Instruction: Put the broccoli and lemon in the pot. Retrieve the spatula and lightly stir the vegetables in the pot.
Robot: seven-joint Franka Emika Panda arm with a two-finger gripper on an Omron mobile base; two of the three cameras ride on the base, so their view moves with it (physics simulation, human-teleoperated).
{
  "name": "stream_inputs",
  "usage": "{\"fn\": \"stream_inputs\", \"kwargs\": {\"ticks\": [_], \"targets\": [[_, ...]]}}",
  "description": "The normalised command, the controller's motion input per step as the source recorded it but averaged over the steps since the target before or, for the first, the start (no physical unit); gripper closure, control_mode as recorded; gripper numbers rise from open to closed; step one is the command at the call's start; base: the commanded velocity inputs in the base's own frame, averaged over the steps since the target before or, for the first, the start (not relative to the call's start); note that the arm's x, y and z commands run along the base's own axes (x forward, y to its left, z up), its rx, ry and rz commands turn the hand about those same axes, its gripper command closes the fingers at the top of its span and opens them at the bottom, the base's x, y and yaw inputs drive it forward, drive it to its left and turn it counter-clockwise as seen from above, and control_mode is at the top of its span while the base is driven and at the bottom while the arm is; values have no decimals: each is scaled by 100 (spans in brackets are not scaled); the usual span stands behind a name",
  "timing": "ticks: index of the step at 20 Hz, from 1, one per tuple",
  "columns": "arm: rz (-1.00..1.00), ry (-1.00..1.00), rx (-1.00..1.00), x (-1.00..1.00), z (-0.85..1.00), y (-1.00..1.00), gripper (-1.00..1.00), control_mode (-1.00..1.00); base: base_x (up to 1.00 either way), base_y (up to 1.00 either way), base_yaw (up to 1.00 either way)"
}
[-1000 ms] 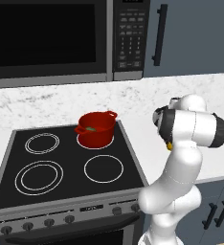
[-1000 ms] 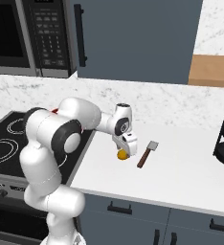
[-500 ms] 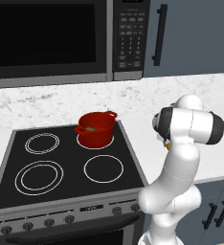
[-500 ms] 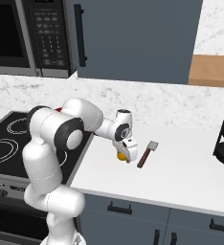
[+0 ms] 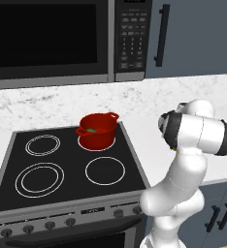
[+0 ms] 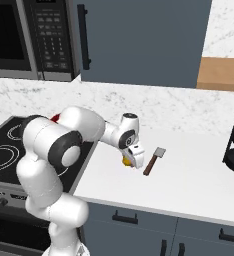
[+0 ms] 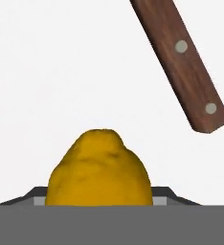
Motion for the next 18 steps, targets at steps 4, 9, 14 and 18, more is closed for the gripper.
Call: {"fn": "stream_inputs", "kwargs": {"ticks": [4,9,14,18], "targets": [[0,-38,0,-76,67,54,100,-100,0,0,0],[3,-35,-3,-50,78,97,100,-100,0,0,0],[9,-19,-2,-12,98,100,100,-100,0,0,0],[11,-7,0,0,100,93,100,-100,0,0,0]]}}
